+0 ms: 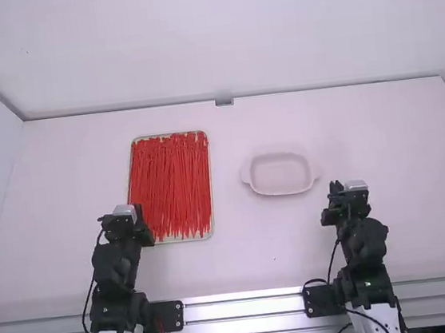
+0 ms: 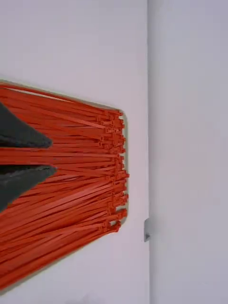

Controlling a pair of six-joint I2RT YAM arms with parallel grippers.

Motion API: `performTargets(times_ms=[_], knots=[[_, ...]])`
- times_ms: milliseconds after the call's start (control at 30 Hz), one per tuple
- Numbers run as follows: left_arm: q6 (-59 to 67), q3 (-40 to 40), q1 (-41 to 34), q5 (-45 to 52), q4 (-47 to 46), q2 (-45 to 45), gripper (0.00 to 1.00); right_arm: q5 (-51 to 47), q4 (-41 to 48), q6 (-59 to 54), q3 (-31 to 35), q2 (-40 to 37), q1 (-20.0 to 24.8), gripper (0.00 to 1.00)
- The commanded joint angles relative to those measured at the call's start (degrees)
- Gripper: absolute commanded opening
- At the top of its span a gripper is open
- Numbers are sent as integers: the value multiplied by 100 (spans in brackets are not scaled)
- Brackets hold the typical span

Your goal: Fasten the cable tie

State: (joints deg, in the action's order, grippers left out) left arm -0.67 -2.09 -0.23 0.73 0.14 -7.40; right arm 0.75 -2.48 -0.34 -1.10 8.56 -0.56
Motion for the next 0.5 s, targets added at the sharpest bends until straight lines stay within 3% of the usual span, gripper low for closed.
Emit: performTargets(times_ms=[0, 467], knots=[[-94, -296, 37, 97, 39, -239, 15, 22, -73, 14, -354, 328, -59, 15], [-326, -992, 90, 348, -81, -1603, 37, 186, -198, 27, -1122, 2096, -261, 37]])
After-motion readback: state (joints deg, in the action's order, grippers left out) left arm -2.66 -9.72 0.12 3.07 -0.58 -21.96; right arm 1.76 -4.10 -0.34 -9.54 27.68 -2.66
